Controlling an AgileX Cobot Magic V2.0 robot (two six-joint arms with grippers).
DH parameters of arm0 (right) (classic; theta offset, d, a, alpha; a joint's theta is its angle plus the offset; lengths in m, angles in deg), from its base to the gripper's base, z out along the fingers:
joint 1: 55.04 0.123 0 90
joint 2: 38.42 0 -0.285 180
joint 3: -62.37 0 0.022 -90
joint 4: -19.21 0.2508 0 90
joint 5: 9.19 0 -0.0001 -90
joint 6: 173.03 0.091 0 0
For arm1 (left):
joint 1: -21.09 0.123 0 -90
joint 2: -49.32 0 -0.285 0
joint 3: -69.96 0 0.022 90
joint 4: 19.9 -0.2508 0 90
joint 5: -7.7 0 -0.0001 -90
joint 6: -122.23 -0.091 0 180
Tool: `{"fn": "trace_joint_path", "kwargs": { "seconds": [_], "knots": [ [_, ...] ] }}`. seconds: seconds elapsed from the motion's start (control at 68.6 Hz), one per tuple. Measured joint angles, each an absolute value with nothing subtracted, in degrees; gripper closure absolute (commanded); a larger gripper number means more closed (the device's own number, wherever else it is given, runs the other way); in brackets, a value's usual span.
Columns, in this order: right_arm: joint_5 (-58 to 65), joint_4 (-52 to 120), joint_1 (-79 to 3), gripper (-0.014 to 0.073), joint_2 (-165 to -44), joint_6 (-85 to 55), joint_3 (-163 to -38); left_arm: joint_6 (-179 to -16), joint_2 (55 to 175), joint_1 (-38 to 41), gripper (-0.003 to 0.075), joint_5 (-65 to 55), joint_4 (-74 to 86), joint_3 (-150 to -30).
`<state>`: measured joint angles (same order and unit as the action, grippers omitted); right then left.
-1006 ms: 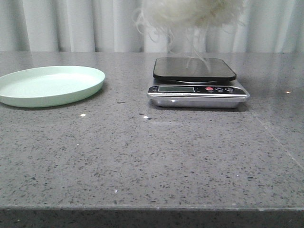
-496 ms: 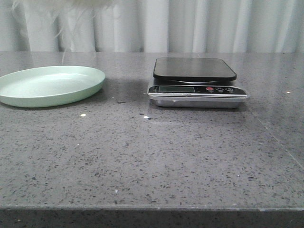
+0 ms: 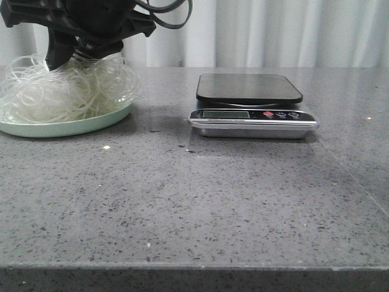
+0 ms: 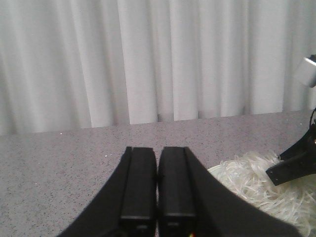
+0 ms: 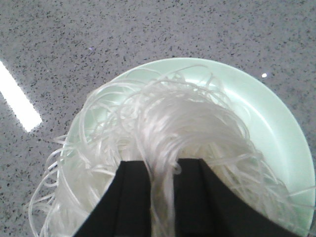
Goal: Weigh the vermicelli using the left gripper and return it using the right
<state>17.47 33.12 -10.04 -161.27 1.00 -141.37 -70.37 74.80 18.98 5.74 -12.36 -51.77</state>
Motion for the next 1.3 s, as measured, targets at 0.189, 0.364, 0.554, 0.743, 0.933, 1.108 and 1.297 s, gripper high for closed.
{"fn": "trace_joint_path", "kwargs": {
  "seconds": [0.189,0.364,0.554,0.743,0.933,1.108,1.297],
  "knots": [
    [17.17,33.12,-10.04,0.0439,-161.32,1.0,-141.48,-70.37,74.8,18.98,0.0584,5.74,-12.36,-51.77],
    [17.17,33.12,-10.04,0.022,-161.32,1.0,-141.48,-70.37,74.8,18.98,0.0584,5.74,-12.36,-51.77],
    [16.78,33.12,-10.04,-0.002,-161.05,1.0,-141.58,-70.37,74.8,18.98,0.0584,5.74,-12.36,-51.77],
    [16.78,33.01,-11.14,-0.0018,-157.1,1.0,-142.07,-70.37,74.8,18.98,0.0584,5.74,-12.36,-51.77],
    [18.84,33.01,-15.47,0.0091,-149.55,1.0,-142.25,-70.37,74.8,18.98,0.0584,5.74,-12.36,-51.77],
    [24.21,33.01,-22.81,0.0319,-141.71,1.0,-142.25,-70.37,74.8,18.98,0.0584,5.74,-12.36,-51.77],
    [31.23,31.13,-31.63,0.0445,-135.3,1.0,-142.25,-70.37,74.8,18.98,0.0584,5.74,-12.36,-51.77]
  ]
}}
